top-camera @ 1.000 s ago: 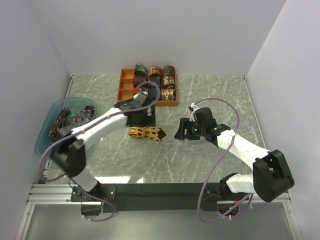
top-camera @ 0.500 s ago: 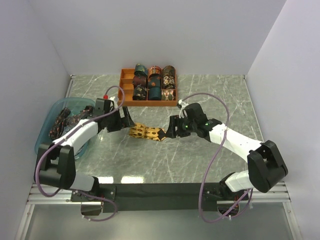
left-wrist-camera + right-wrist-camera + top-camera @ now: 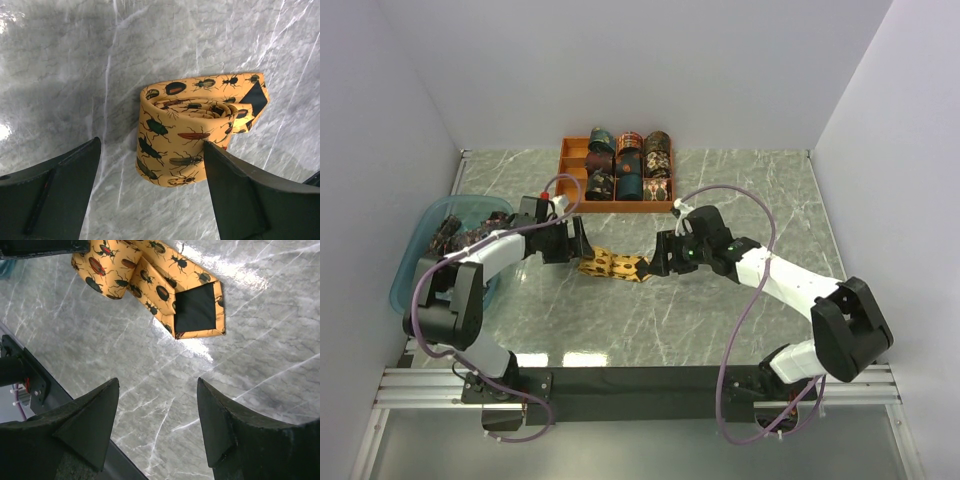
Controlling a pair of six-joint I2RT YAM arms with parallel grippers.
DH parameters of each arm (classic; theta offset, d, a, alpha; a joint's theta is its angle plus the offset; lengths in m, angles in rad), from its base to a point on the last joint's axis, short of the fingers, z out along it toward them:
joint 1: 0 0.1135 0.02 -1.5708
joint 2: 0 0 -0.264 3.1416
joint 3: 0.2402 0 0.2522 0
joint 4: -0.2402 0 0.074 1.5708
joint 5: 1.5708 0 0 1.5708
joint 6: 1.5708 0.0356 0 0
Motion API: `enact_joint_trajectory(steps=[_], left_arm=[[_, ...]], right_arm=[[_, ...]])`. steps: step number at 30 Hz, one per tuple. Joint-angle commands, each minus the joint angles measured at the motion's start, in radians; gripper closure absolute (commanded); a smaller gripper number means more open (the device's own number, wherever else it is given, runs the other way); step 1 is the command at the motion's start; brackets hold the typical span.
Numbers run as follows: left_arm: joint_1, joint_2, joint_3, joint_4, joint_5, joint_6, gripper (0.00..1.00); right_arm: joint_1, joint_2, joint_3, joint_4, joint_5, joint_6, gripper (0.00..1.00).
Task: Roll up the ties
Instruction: Roll the tie
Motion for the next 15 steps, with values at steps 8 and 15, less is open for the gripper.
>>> enact_joint_trajectory(steps=[8,15], left_arm=[[-0.058,0.069,0.048,0.021,-0.001,0.023,0.13],[-0.101,0.104,0.073,0.012,-0.041,0.004,0.20]], right_arm=[[0.009,0.033,0.006,0.069,-0.031,-0.007,0.30],[0.009,0.030,-0.014,0.086,-0.037,-0.002,0.30]])
